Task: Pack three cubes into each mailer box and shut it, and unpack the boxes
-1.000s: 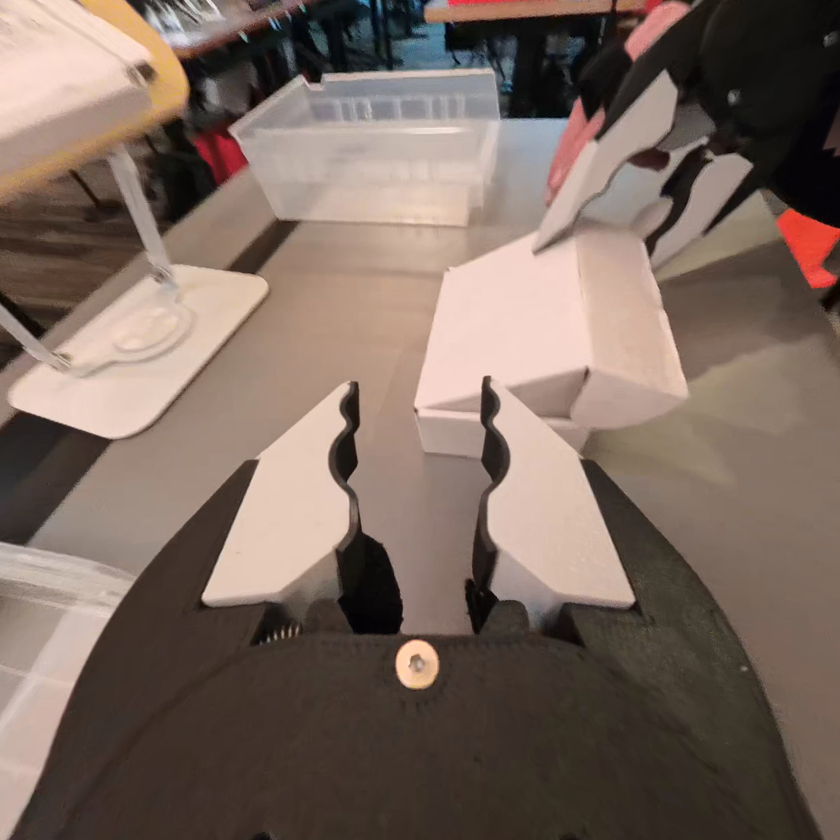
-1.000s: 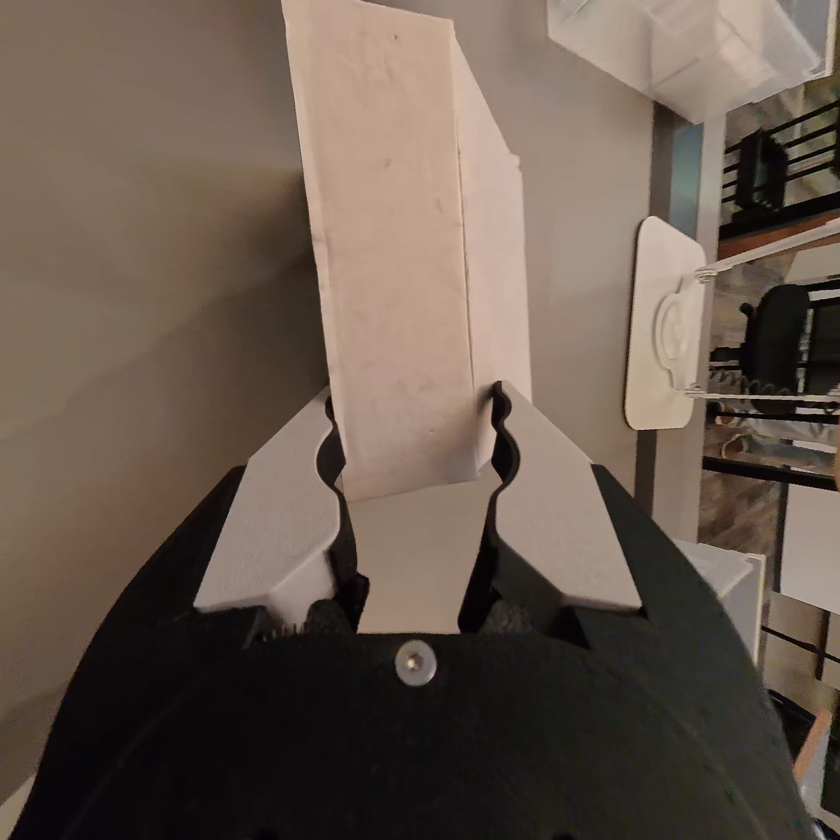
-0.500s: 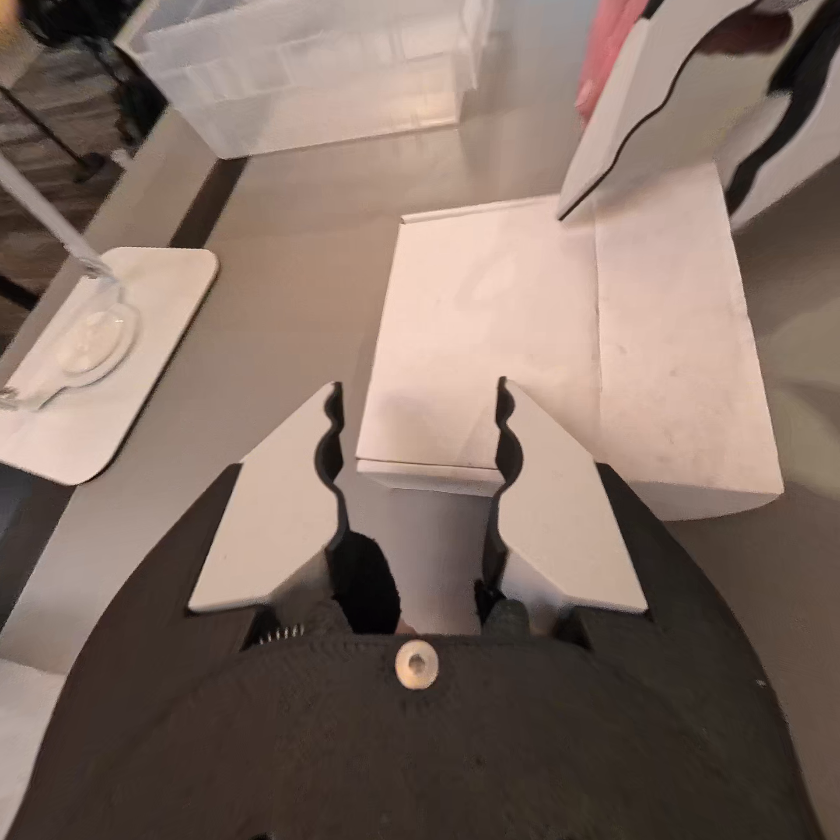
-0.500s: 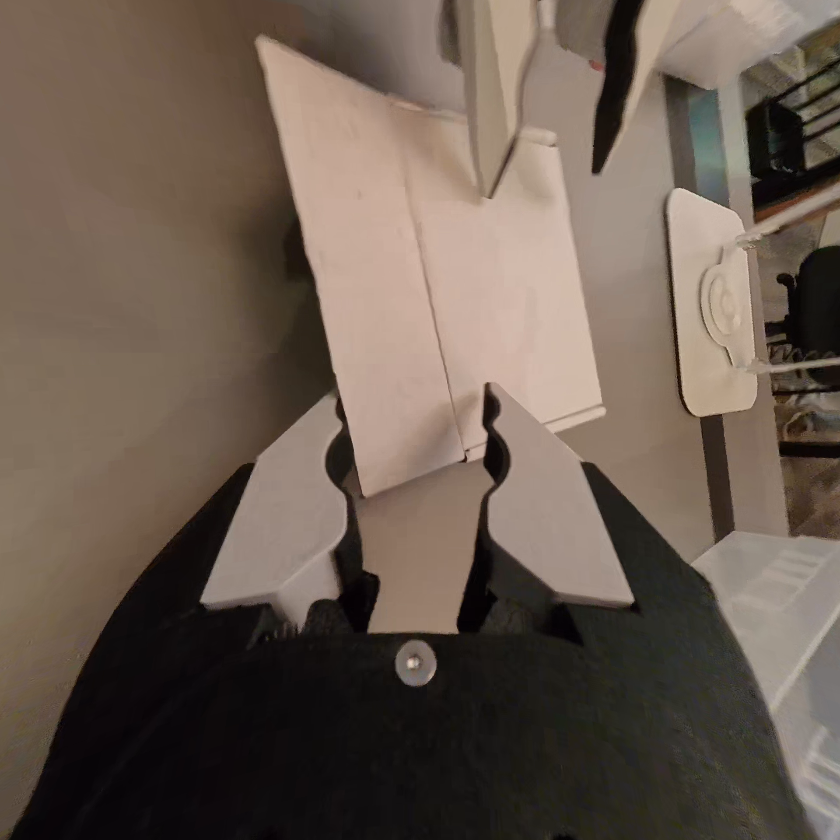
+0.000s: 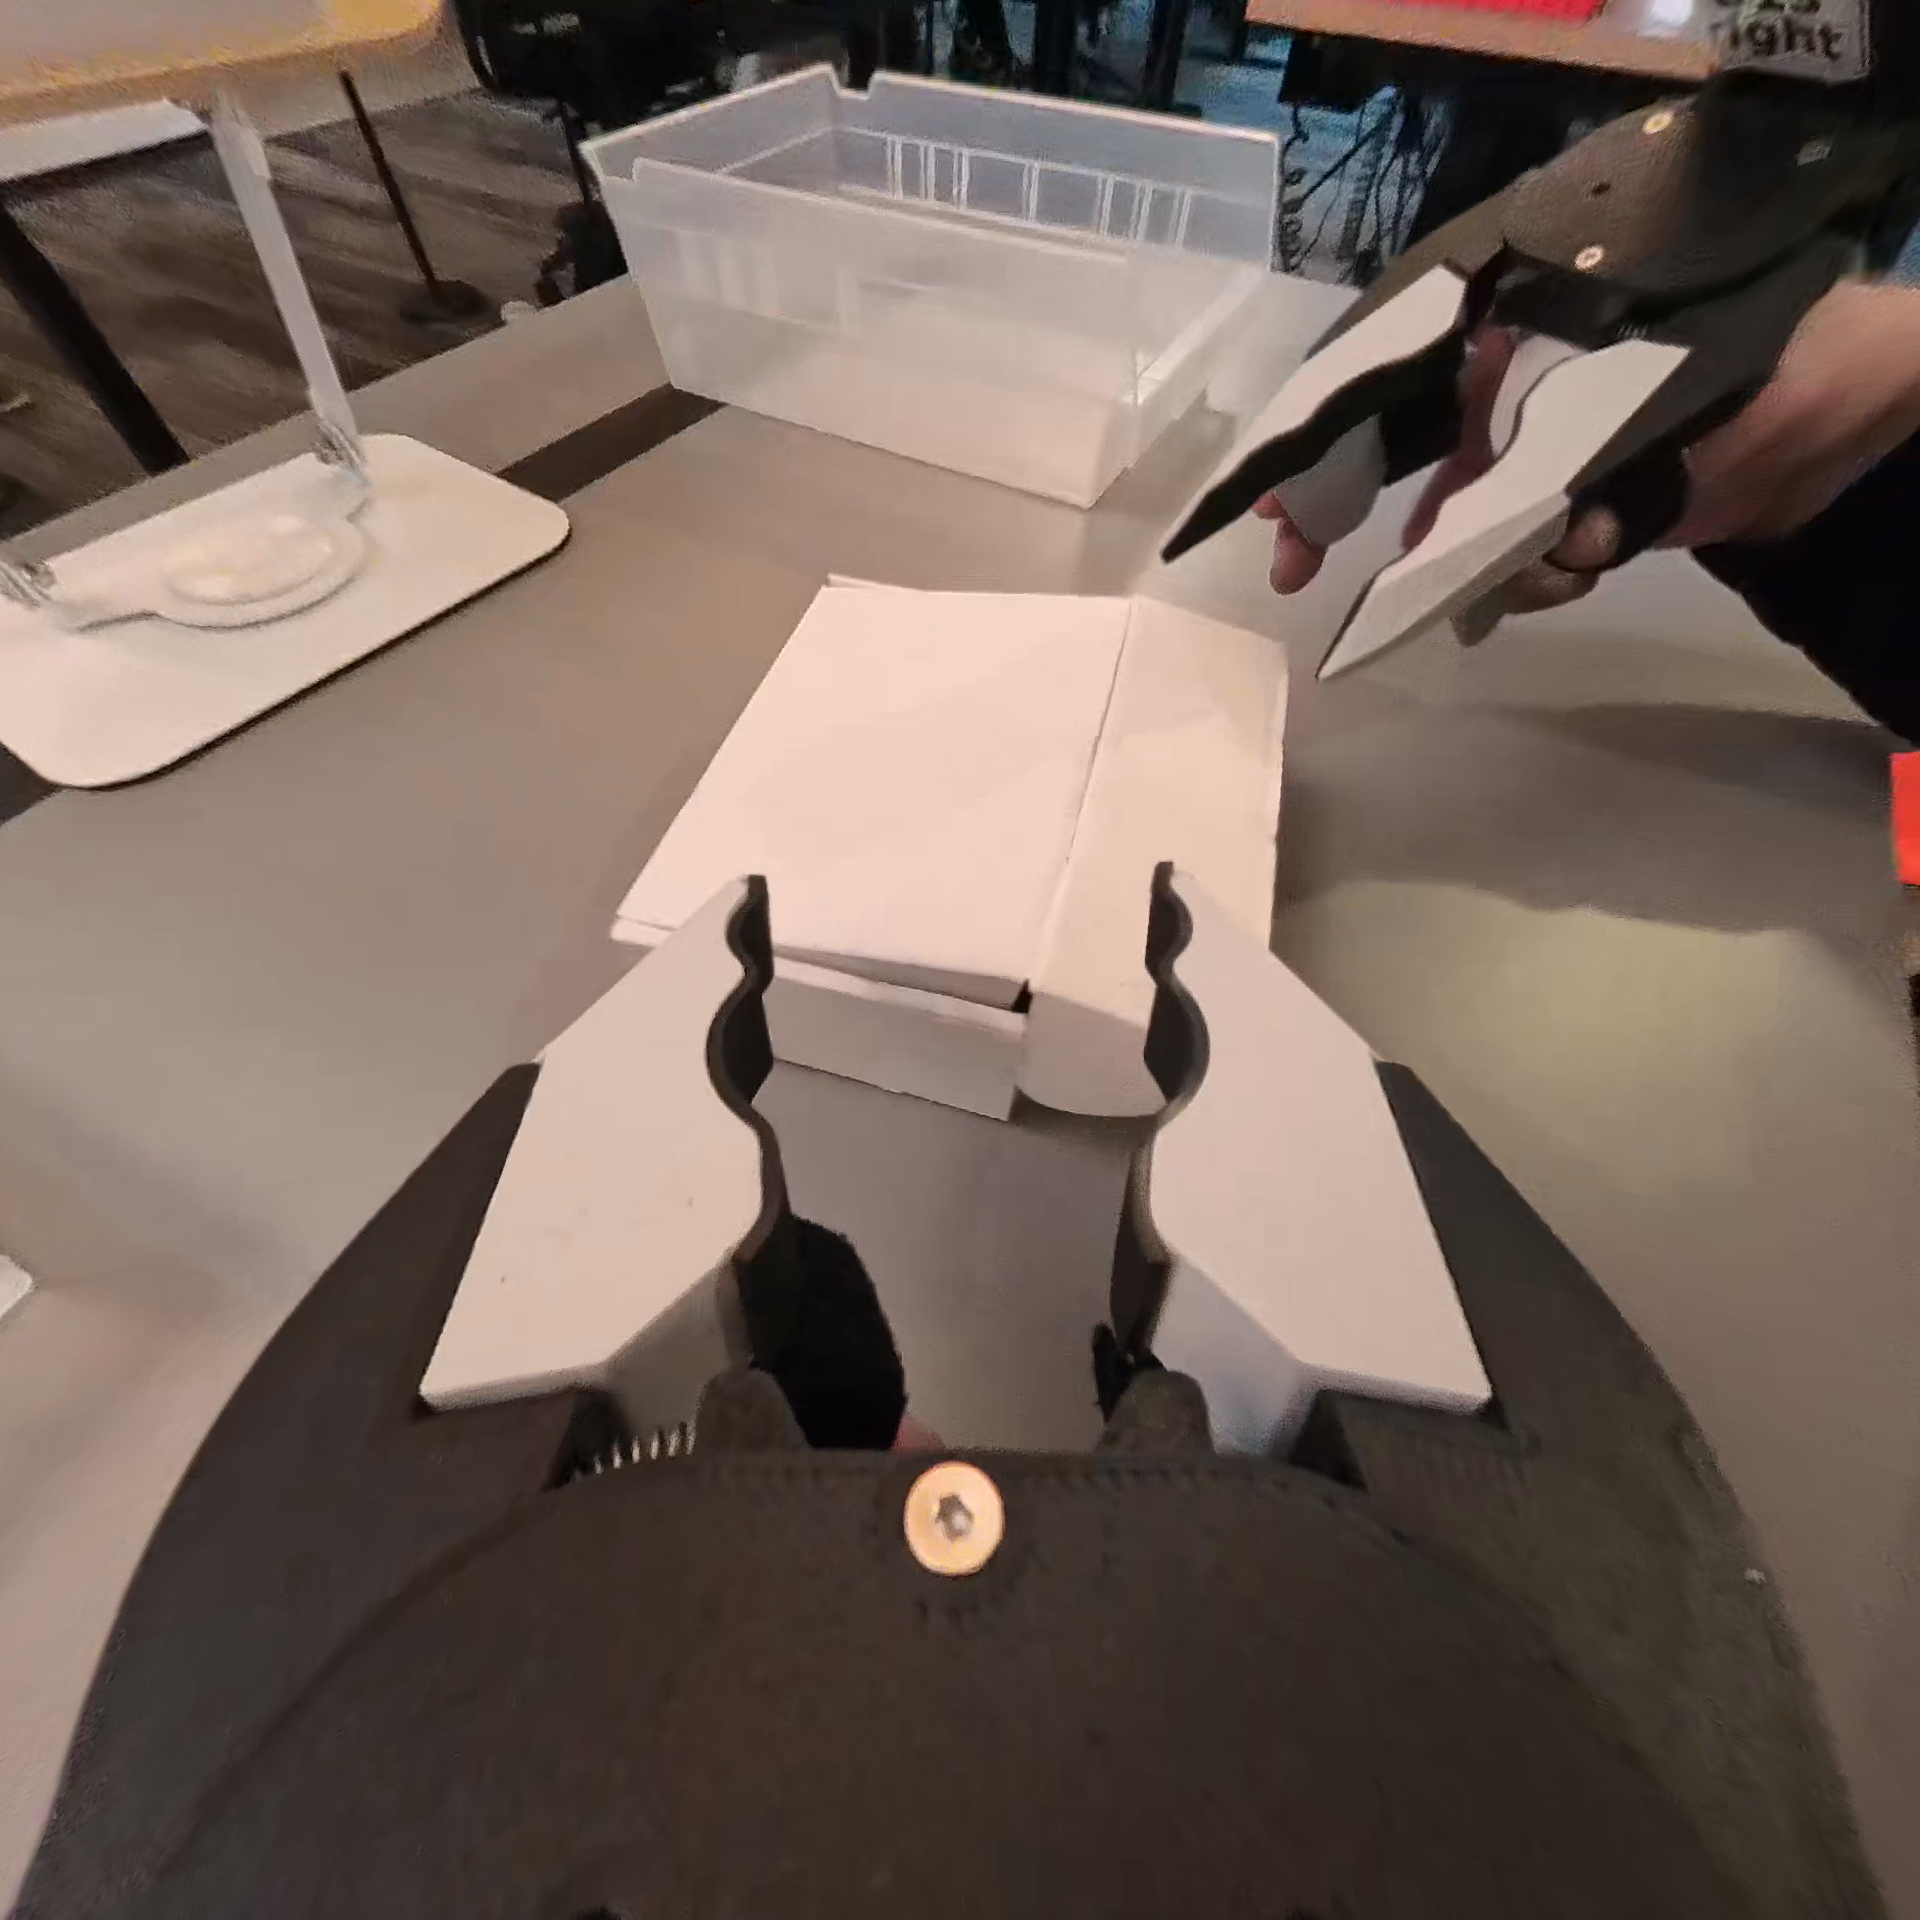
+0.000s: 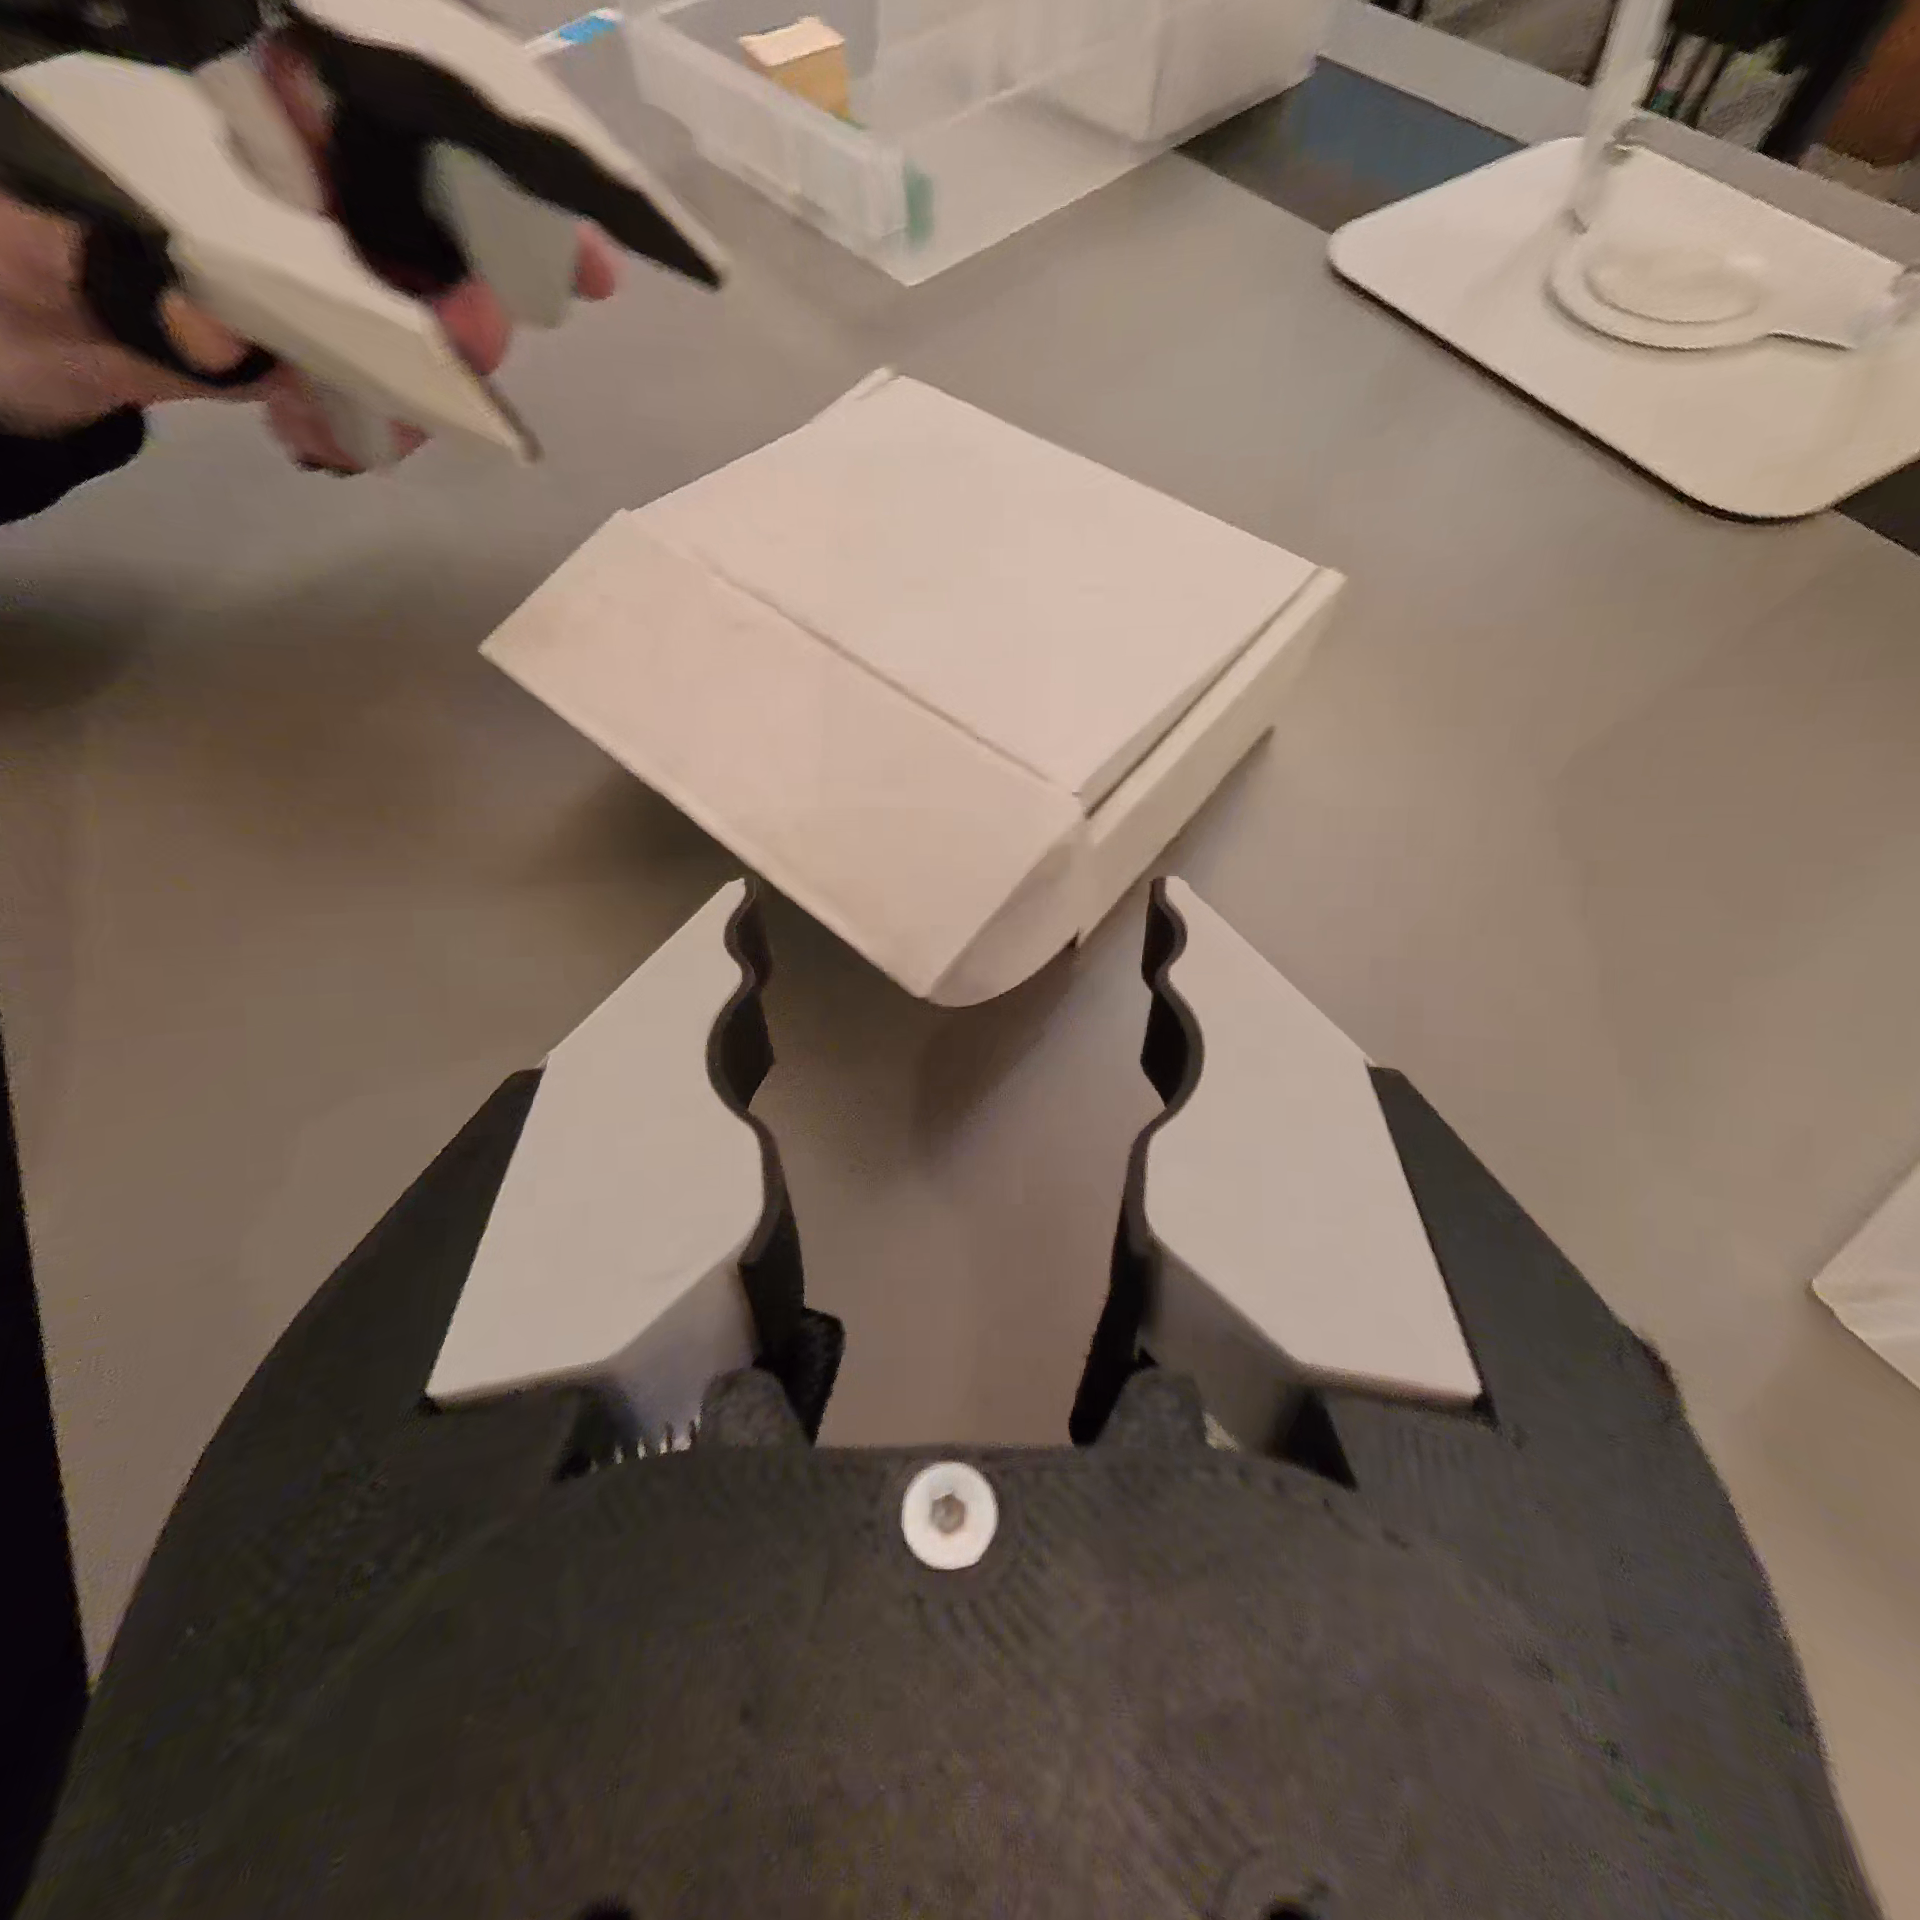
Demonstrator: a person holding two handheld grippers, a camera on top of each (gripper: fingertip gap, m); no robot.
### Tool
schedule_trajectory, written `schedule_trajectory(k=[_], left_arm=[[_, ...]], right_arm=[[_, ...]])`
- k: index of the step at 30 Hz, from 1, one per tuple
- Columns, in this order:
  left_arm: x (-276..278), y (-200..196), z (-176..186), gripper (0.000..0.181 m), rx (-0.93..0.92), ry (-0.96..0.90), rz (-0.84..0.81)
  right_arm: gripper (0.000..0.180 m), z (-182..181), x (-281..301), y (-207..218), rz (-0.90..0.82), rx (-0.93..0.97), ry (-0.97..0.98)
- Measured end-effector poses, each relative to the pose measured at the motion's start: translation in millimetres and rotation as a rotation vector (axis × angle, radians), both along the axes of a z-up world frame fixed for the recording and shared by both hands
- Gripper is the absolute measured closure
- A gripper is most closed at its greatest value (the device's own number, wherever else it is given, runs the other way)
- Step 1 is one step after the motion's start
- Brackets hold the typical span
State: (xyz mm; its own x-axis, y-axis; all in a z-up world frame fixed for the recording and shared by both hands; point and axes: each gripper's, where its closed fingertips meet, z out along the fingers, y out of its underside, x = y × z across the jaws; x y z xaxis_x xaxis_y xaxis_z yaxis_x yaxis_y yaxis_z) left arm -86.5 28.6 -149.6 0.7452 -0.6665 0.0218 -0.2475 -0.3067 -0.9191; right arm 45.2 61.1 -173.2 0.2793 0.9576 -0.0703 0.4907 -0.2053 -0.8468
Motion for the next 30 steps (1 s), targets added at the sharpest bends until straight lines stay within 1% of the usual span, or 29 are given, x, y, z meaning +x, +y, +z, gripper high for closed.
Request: schedule_trajectory(k=[2, 4, 6, 8, 9, 10, 11, 16, 17, 18, 19, 23, 25, 27, 30], left_arm=[[2, 0, 3, 0.112, 0.08, 0.041, 0.035], [12, -4, 2, 0.125, 0.109, 0.06, 0.013], [26, -8, -15, 0.128, 0.075, 0.13, -0.045], [32, -8, -35, 0.134, 0.076, 0.26, -0.065], [32, -8, -46, 0.133, 0.064, 0.323, -0.069], [32, -5, -48, 0.134, 0.101, 0.356, -0.055], [31, -4, -48, 0.133, 0.113, 0.371, -0.052], [23, -4, -46, 0.137, 0.092, 0.365, -0.06], [21, -4, -44, 0.136, 0.093, 0.349, -0.054], [20, -4, -40, 0.133, 0.099, 0.321, -0.042], [18, -4, -35, 0.128, 0.111, 0.29, -0.027], [-8, -10, -13, 0.129, 0.177, 0.182, 0.1], [-16, -15, -24, 0.121, 0.077, 0.124, 0.134], [-22, -15, -37, 0.121, 0.014, 0.116, 0.184], [-12, -21, -57, 0.124, -0.086, 0.12, 0.16]], right_arm=[[0.11, -2, -6, -2, 0.031, 0.001, 0.002], [0.113, -7, -11, -3, 0.049, 0.035, -0.044], [0.116, -13, -16, -5, 0.062, 0.041, -0.081], [0.118, -25, -19, -10, 0.087, 0.04, -0.139], [0.119, -32, -20, -13, 0.095, 0.034, -0.169], [0.117, -36, -21, -12, 0.088, 0.047, -0.187], [0.121, -36, -21, -10, 0.075, 0.064, -0.185], [0.124, -34, -22, -15, 0.065, -0.001, -0.128], [0.121, -33, -22, -13, 0.045, -0.014, -0.113], [0.124, -32, -23, -11, 0.032, -0.031, -0.098], [0.126, -33, -23, -11, 0.024, -0.046, -0.094], [0.119, -31, -23, -9, 0.008, -0.069, -0.075], [0.112, -26, -22, -4, -0.006, -0.092, -0.041], [0.113, -26, -22, 0, -0.015, -0.138, -0.018], [0.118, -32, -28, -3, 0.006, -0.187, -0.021]])
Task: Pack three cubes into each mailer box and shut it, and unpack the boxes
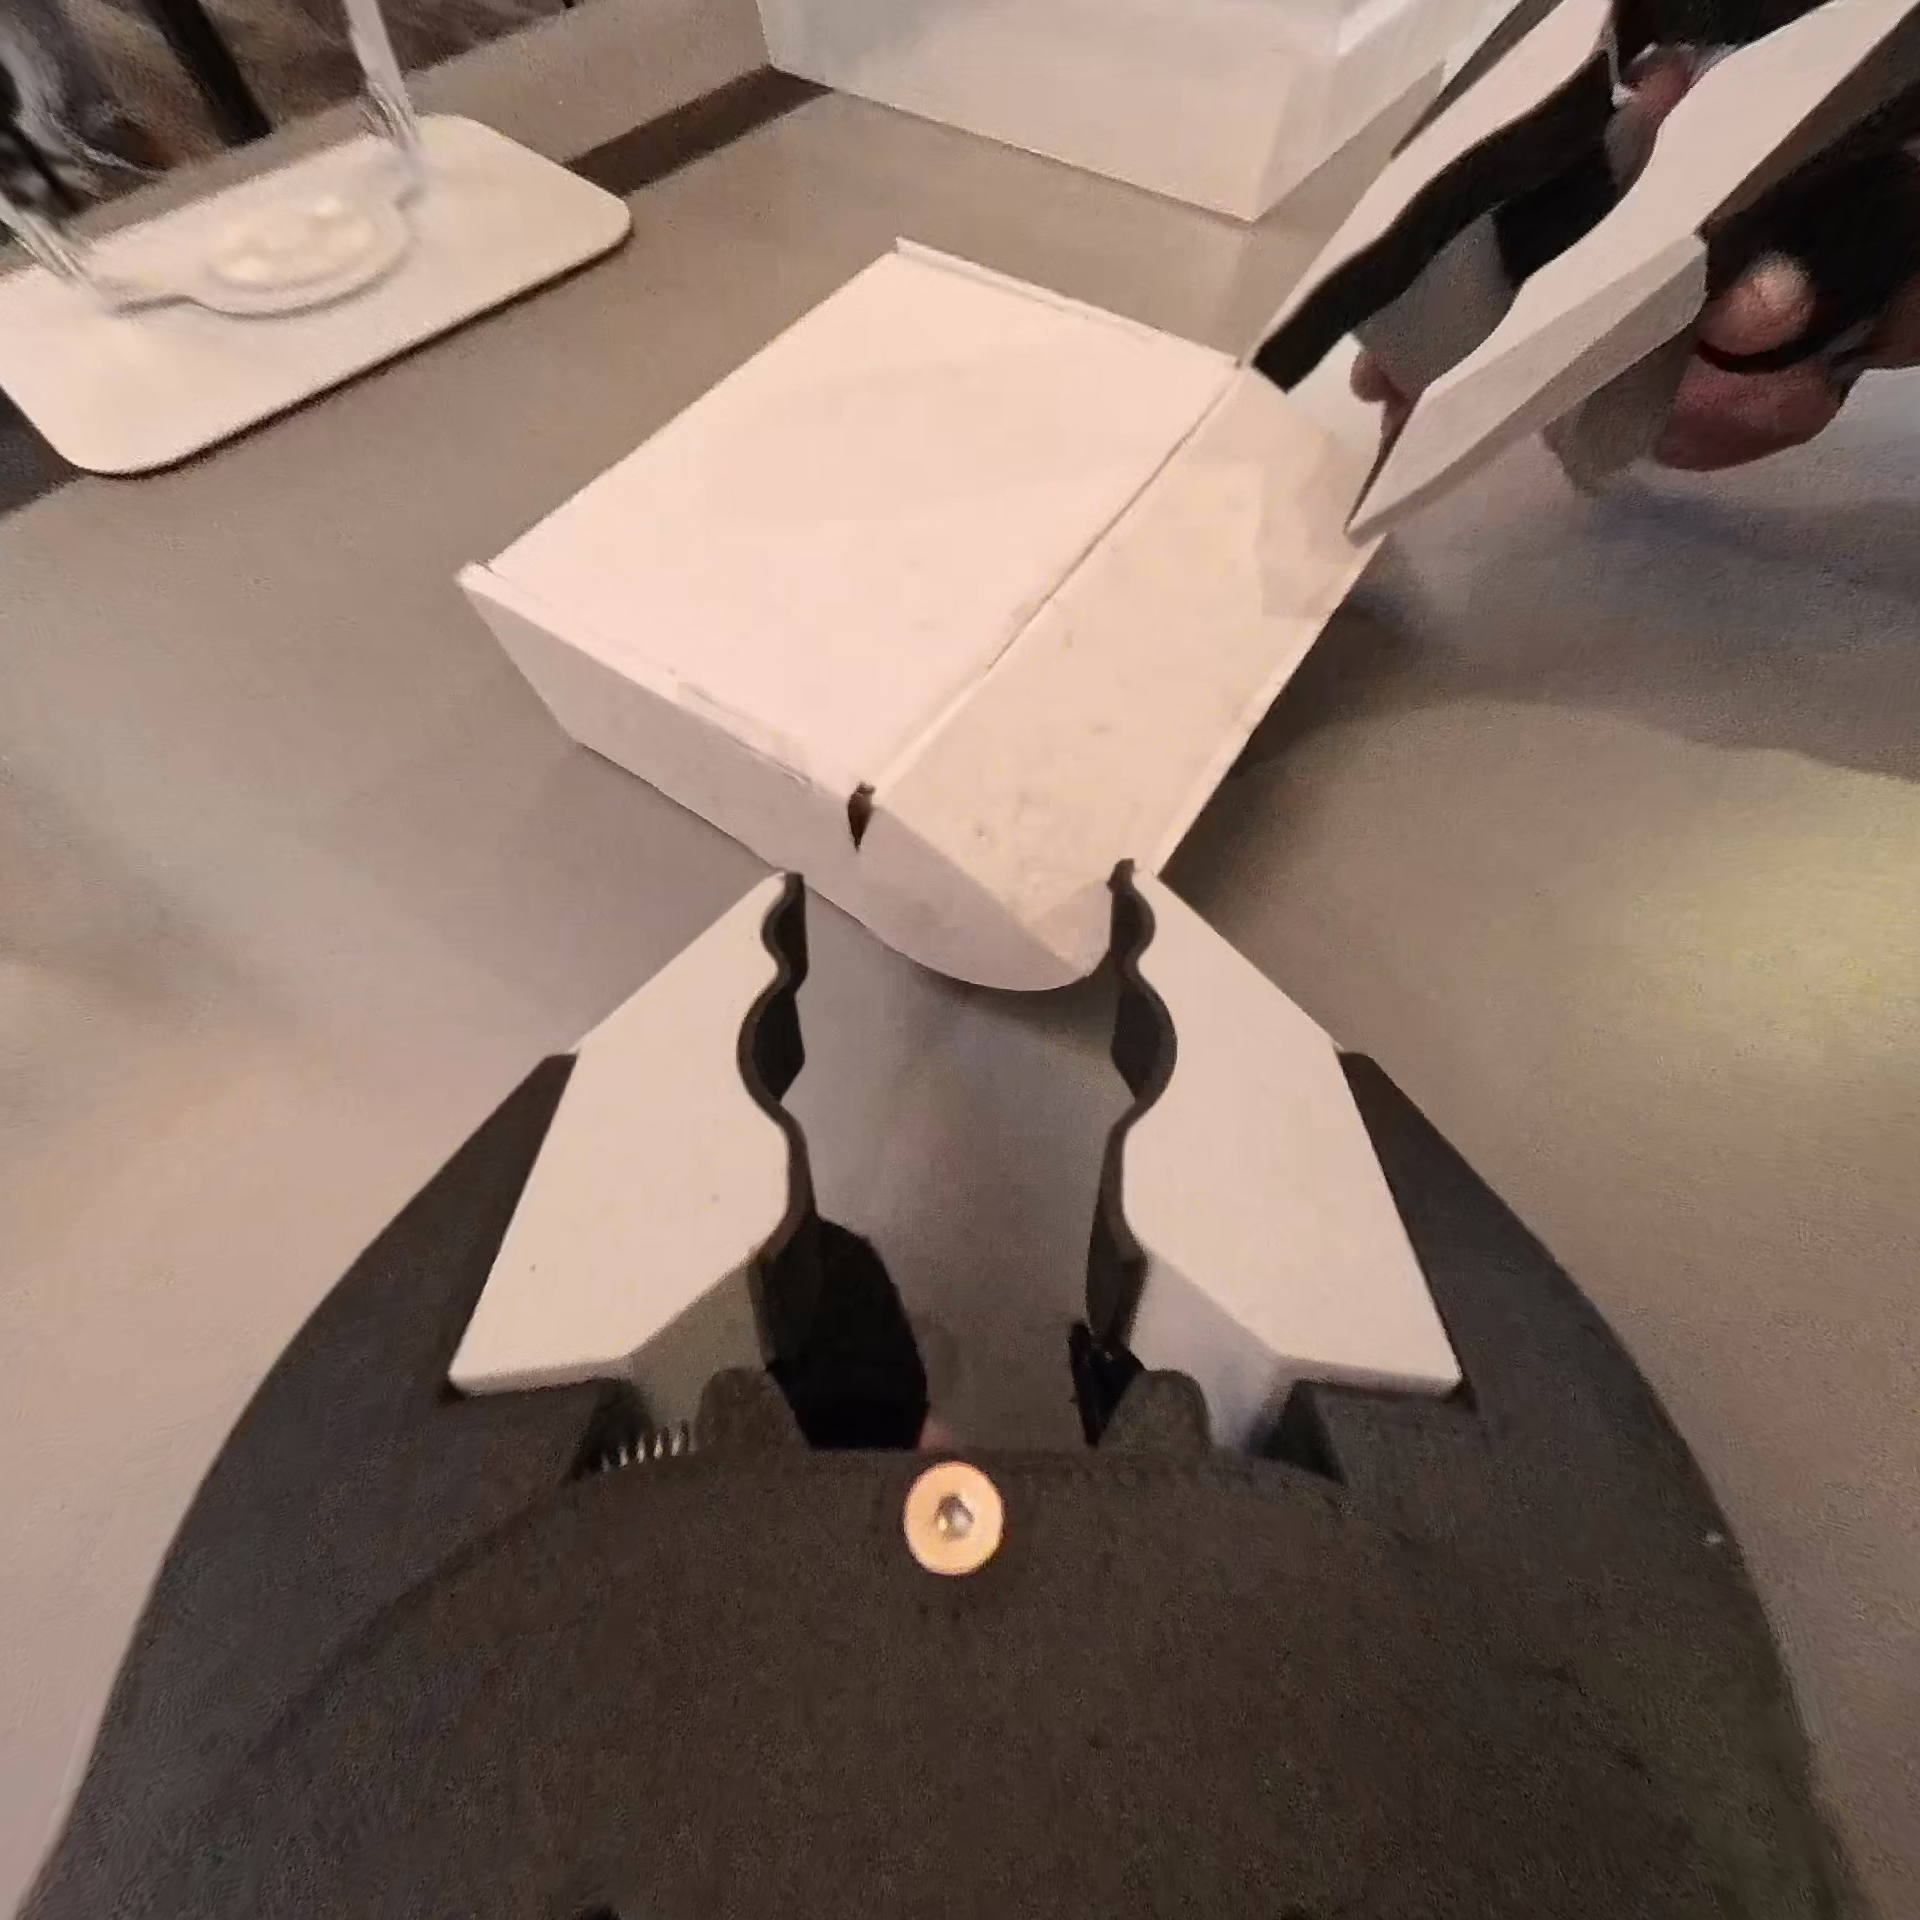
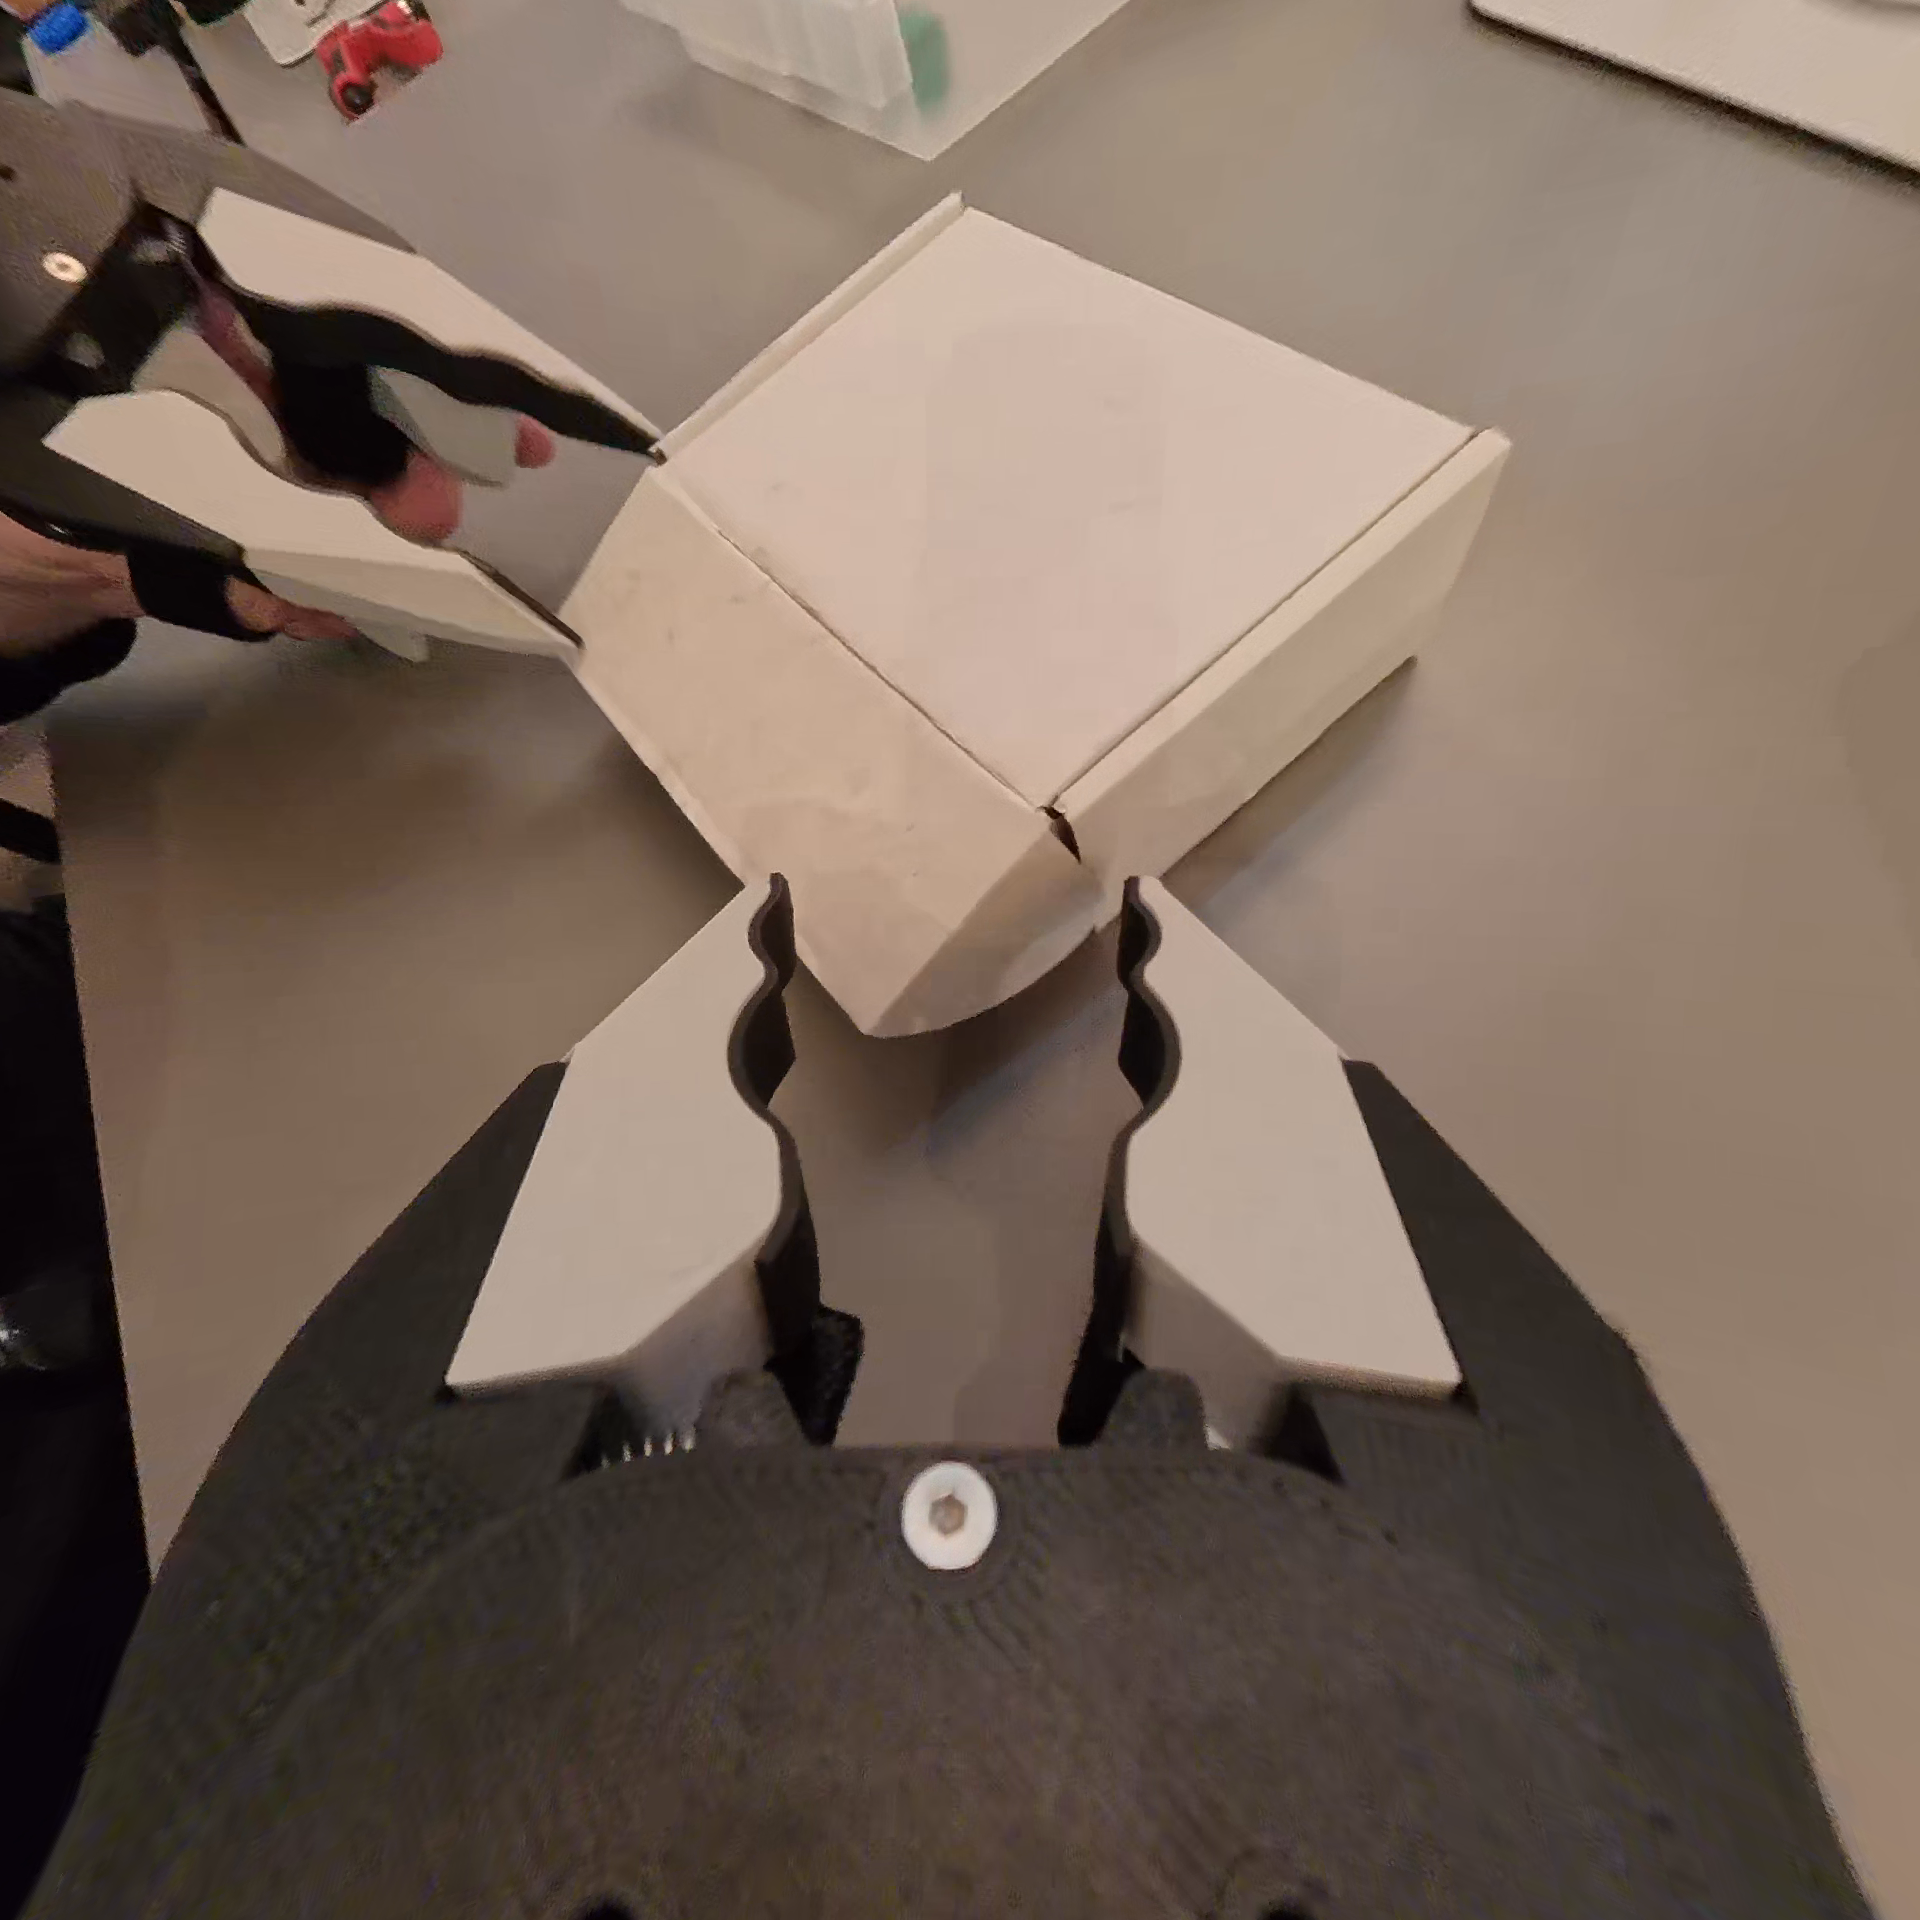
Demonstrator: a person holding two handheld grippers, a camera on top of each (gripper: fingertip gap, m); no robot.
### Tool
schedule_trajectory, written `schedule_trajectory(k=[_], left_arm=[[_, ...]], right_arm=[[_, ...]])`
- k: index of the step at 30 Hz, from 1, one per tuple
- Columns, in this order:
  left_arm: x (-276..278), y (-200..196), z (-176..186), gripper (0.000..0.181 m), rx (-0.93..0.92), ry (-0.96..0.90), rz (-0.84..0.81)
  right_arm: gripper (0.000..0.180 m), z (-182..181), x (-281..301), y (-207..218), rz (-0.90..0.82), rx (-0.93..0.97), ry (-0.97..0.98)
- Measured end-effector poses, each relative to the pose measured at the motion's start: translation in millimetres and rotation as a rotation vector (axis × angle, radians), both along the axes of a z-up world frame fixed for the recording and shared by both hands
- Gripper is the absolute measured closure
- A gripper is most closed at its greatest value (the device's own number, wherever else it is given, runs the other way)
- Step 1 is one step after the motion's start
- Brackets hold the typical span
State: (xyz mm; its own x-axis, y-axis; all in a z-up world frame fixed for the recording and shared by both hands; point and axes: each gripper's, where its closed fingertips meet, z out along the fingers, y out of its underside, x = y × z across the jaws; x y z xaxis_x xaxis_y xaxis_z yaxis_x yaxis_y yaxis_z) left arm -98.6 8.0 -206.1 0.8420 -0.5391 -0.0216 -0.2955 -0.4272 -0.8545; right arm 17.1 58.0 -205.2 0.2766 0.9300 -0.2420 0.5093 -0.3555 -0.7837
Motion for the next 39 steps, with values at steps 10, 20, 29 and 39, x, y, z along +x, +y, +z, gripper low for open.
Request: schedule_trajectory(k=[10, 20, 29, 39], left_arm=[[11, 0, -8, 0.121, -0.077, -0.062, -0.026], [11, 4, -7, 0.119, -0.104, -0.085, -0.022], [7, 9, -5, 0.13, -0.123, -0.125, -0.034], [6, 15, -6, 0.122, -0.119, -0.116, -0.019]], right_arm=[[0.13, -3, -4, 0, -0.039, -0.015, -0.02], [0.136, -3, -3, -2, -0.066, -0.064, -0.014], [0.129, -3, -2, 7, 0.002, 0.051, -0.027], [0.137, -3, -7, 7, -0.092, -0.158, -0.007]])
